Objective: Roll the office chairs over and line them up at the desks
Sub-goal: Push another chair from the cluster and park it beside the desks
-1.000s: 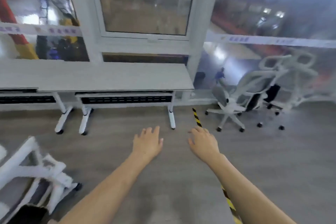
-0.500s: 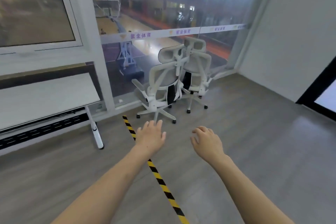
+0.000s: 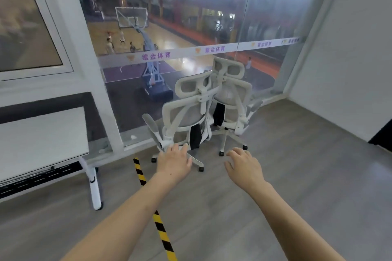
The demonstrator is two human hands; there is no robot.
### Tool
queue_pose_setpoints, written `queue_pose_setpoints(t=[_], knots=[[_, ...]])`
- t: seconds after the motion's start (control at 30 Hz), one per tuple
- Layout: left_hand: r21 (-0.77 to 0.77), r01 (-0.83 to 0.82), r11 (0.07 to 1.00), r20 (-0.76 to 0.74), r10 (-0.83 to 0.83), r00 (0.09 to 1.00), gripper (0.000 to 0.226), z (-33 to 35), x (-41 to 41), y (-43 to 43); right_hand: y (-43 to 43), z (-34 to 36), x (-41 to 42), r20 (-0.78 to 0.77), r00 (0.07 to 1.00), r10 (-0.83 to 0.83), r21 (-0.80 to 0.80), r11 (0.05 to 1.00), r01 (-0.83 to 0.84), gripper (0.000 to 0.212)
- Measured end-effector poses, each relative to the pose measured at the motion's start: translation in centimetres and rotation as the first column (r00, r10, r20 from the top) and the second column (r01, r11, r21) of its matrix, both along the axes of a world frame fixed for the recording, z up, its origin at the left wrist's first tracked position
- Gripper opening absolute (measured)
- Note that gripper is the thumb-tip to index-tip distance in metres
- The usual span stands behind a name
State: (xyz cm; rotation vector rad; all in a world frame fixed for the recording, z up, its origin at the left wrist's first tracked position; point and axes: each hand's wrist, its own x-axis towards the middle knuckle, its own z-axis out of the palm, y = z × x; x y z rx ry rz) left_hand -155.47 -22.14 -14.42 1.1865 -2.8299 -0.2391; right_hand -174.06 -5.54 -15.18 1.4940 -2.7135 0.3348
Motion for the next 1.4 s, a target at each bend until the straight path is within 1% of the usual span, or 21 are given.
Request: queue_pose_setpoints(t=[0.07, 0.13, 0.2, 0.4, 0.5, 0.6, 0.7, 0.83, 0.93, 1.03, 1.1, 1.27, 1.4], knots=[[0.013, -0.006, 1.000, 0.011, 0.006, 1.000, 0.054, 0.4, -3.7, -4.0, -3.1, 0.5, -3.8, -0.015, 1.000, -0.008, 0.006, 1.000, 0.008, 0.033], [0.015, -0.023, 1.000, 0.023, 0.023, 0.999, 0.051, 0.4, -7.5, -7.8, -6.5, 0.6, -7.8, -0.040, 0.999, 0.002, 0.013, 1.000, -0.002, 0.032], [0.005, -0.026, 1.000, 0.027, 0.026, 0.999, 0.049, 0.7, -10.9, -11.2, -10.0, 0.8, -11.3, -0.028, 1.000, 0.003, 0.002, 1.000, -0.003, 0.032], [0.005, -0.040, 0.999, 0.042, 0.040, 0.998, 0.057, 0.9, -18.5, -18.6, -20.0, -0.6, -19.5, 0.023, 0.998, 0.054, -0.001, 0.999, -0.054, 0.033], [0.007, -0.093, 0.996, 0.072, 0.093, 0.993, 0.058, -0.1, -21.7, -22.8, -25.6, -1.3, -23.8, 0.040, 0.994, 0.097, 0.006, 0.995, -0.097, 0.032], [0.047, -0.180, 0.983, 0.084, 0.175, 0.981, 0.059, -0.9, -25.2, -26.4, -31.1, -1.7, -28.6, 0.040, 0.985, 0.169, 0.019, 0.985, -0.170, 0.031], [0.105, -0.254, 0.961, 0.103, 0.244, 0.964, 0.063, -1.4, -28.9, -29.3, -36.5, -1.3, -33.4, 0.060, 0.973, 0.223, 0.057, 0.972, -0.227, 0.038], [0.165, -0.321, 0.933, 0.147, 0.299, 0.943, 0.068, -2.9, -33.7, -33.1, -42.8, -1.9, -39.3, 0.117, 0.949, 0.293, 0.178, 0.934, -0.310, 0.056], [0.249, -0.375, 0.893, 0.190, 0.335, 0.923, 0.075, -4.6, -36.8, -36.0, -47.1, -3.4, -43.0, 0.158, 0.927, 0.341, 0.251, 0.894, -0.371, 0.066], [0.289, -0.414, 0.863, 0.255, 0.347, 0.902, 0.082, -7.4, -38.6, -37.4, -50.2, -5.9, -45.5, 0.208, 0.901, 0.380, 0.337, 0.837, -0.431, 0.072], [0.277, -0.449, 0.849, 0.255, 0.386, 0.887, 0.087, -9.3, -39.1, -37.4, -51.3, -8.0, -46.5, 0.235, 0.887, 0.398, 0.367, 0.809, -0.460, 0.073], [0.170, -0.521, 0.837, 0.259, 0.472, 0.843, 0.091, -11.4, -40.4, -36.4, -51.2, -11.5, -47.3, 0.200, 0.873, 0.444, 0.260, 0.835, -0.484, 0.069], [0.156, -0.537, 0.829, 0.279, 0.485, 0.829, 0.089, -11.9, -40.7, -35.5, -50.4, -11.9, -47.6, 0.182, 0.871, 0.456, 0.236, 0.840, -0.489, 0.070]])
